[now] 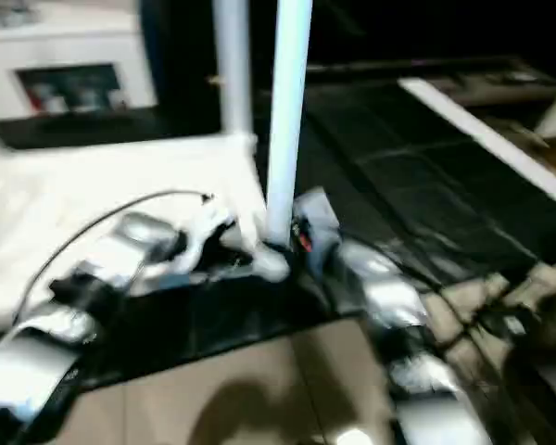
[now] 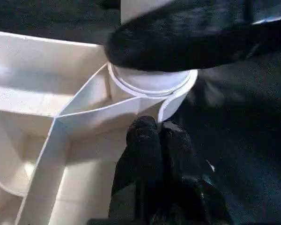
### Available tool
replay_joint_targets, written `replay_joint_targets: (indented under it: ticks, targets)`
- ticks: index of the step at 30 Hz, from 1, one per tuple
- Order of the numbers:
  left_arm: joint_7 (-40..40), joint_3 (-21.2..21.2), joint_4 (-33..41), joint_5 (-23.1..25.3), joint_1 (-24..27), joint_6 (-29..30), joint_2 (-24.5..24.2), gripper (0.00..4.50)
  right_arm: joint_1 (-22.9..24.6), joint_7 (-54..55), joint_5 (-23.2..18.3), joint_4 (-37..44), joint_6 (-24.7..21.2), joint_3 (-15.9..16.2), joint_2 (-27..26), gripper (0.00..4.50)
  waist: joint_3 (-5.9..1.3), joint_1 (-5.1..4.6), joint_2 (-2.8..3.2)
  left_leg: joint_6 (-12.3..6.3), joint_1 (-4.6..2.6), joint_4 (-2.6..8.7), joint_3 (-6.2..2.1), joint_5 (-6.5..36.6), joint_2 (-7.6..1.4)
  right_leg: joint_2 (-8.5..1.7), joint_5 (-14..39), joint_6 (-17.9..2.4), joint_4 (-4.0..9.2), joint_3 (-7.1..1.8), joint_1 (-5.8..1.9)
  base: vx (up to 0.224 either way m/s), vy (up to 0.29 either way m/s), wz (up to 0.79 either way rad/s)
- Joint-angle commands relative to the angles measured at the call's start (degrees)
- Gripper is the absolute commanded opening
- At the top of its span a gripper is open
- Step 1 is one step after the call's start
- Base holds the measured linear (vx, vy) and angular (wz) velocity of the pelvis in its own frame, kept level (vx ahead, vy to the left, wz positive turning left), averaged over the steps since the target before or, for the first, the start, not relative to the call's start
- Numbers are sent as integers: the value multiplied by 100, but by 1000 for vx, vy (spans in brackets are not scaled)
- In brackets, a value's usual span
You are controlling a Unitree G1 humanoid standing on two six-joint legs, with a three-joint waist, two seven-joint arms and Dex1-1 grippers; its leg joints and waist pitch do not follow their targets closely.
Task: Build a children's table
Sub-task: Rotate leg to tighten
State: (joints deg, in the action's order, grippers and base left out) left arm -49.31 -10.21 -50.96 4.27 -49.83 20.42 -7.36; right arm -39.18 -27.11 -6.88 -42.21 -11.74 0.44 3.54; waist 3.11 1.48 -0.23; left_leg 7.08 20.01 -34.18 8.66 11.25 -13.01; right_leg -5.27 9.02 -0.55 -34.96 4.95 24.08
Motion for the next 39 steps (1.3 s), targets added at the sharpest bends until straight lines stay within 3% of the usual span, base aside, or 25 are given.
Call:
replay_joint_targets:
  ticks: [1, 3, 4, 5, 6, 7, 8, 11, 12, 15, 19, 20, 26, 27, 29, 31, 33, 36, 39]
  targets:
    - [484, 317, -27, -419, -346, -154, 410, 0, -338, 722, -176, -539, -66, -82, -524, 195, -434, 23, 29, -98, 131, 389, 92, 845, 140, -183, 1789, -1015, 455, -178, -428, 0, 0, 0]
    - [634, 360, -135, -403, -401, -253, 444, 0, -457, 1005, -130, -698, -41, -167, -589, 195, -453, 16, 31, -125, 132, 375, 94, 707, 141, -176, 1429, -1117, 429, -184, -428, 0, 0, 0]
    - [670, 336, -198, -337, -415, -350, 438, 0, -470, 1048, -135, -731, -23, -229, -616, 195, -508, 17, 22, -270, 120, 339, 100, 348, 137, -159, 555, -1376, 334, -200, -452, 52, -2, 2]
    - [654, 311, -217, -300, -413, -381, 427, 0, -453, 1001, -154, -717, -1, -253, -623, 195, -521, 22, 29, -351, 129, 327, 97, 170, 141, -151, 205, -1475, 293, -201, -464, 52, -2, 2]
    - [630, 292, -225, -274, -405, -409, 412, 0, -421, 948, -183, -685, 33, -282, -627, 195, -554, 31, 28, -547, 139, 291, 96, -206, 145, -142, -516, -1666, 216, -204, -481, 0, 0, 0]
    - [635, 292, -255, -260, -413, -432, 413, 0, -426, 947, -189, -708, 68, -308, -638, 230, -562, 38, 26, -665, 139, 268, 102, -353, 153, -143, -812, -1747, 193, -204, -476, 0, 0, 0]
    - [588, 278, -285, -234, -405, -455, 392, 0, -388, 918, -219, -699, 126, -365, -639, 251, -548, 61, 33, -970, 125, 251, 114, -514, 146, -155, -1121, -1924, 178, -188, -452, 0, 0, 0]
    - [384, 204, -329, -163, -353, -526, 314, 0, -195, 692, -250, -541, 275, -391, -533, 276, -528, 99, 30, -1094, 99, 269, 127, -230, 111, -195, -735, -1971, 215, -185, -451, 0, 0, 0]
    - [255, 142, -350, -109, -329, -590, 267, 0, -39, 499, -250, -345, 372, -337, -427, 300, -511, 113, 28, -1069, 91, 285, 130, -92, 99, -194, -507, -1938, 240, -180, -451, 0, 0, 0]
    - [134, 86, -382, -62, -316, -671, 213, 0, 175, 258, -278, -13, 407, -281, -278, 314, -489, 125, 36, -893, 80, 307, 130, 192, 76, -198, -104, -1841, 272, -190, -448, 0, 0, 0]
    - [-201, -58, -413, 20, -306, -890, 49, 0, 758, -322, -489, 963, 299, -291, 155, 358, -477, 187, 31, -741, 73, 322, 128, 353, 71, -198, 51, -1696, 293, -207, -455, 0, 0, 0]
    - [-306, -97, -439, 46, -318, -962, 0, 0, 947, -584, -603, 1265, 176, -324, 317, 366, -477, 201, 54, -750, 74, 321, 124, 369, 83, -182, 32, -1691, 298, -203, -470, 0, 0, 0]
    - [-974, -369, -442, 198, -299, -1478, -236, 0, 1984, -1477, -1172, 2615, -231, -577, 1078, 420, -470, 313, 14, -758, 79, 314, 127, 413, 81, -189, 73, -1562, 330, -219, -484, 0, 0, 0]
    - [-1053, -398, -433, 205, -290, -1568, -253, 0, 2097, -1560, -1188, 2725, -201, -577, 1159, 431, -467, 317, -20, -743, 91, 324, 128, 441, 80, -190, 166, -1537, 334, -216, -483, 0, 0, 0]
    - [-1153, -461, -435, 240, -282, -1704, -280, 0, 2334, -1680, -1244, 2948, -294, -592, 1315, 446, -459, 348, -3, -672, 87, 325, 129, 533, 77, -199, 440, -1480, 351, -208, -458, 0, 0, 0]
    - [-1247, -532, -458, 277, -275, -1910, -302, 0, 2620, -1776, -1301, 3235, -473, -602, 1491, 446, -439, 373, -14, -594, 64, 342, 139, 679, 69, -197, 796, -1366, 402, -212, -430, 0, 0, 0]
    - [-1408, -565, -435, 239, -253, -2073, -297, 0, 2849, -1870, -1358, 3480, -633, -591, 1622, 446, -449, 409, -11, -582, 48, 339, 139, 638, 57, -193, 689, -1378, 390, -226, -419, 0, 0, 0]
    - [-1500, -511, -395, 135, -240, -2200, -241, 0, 3082, -1993, -1396, 3774, -662, -510, 1720, 446, -451, 427, -17, -609, 92, 334, 131, 587, 61, -192, 507, -1381, 366, -218, -437, 0, 0, 0]
    - [-1307, -583, -467, 275, -245, -2600, -248, 0, 3203, -1852, -1408, 4012, -750, -408, 1635, 446, -442, 431, -15, -547, 98, 342, 129, 717, 75, -199, 882, -1232, 414, -207, -424, 0, 0, 0]
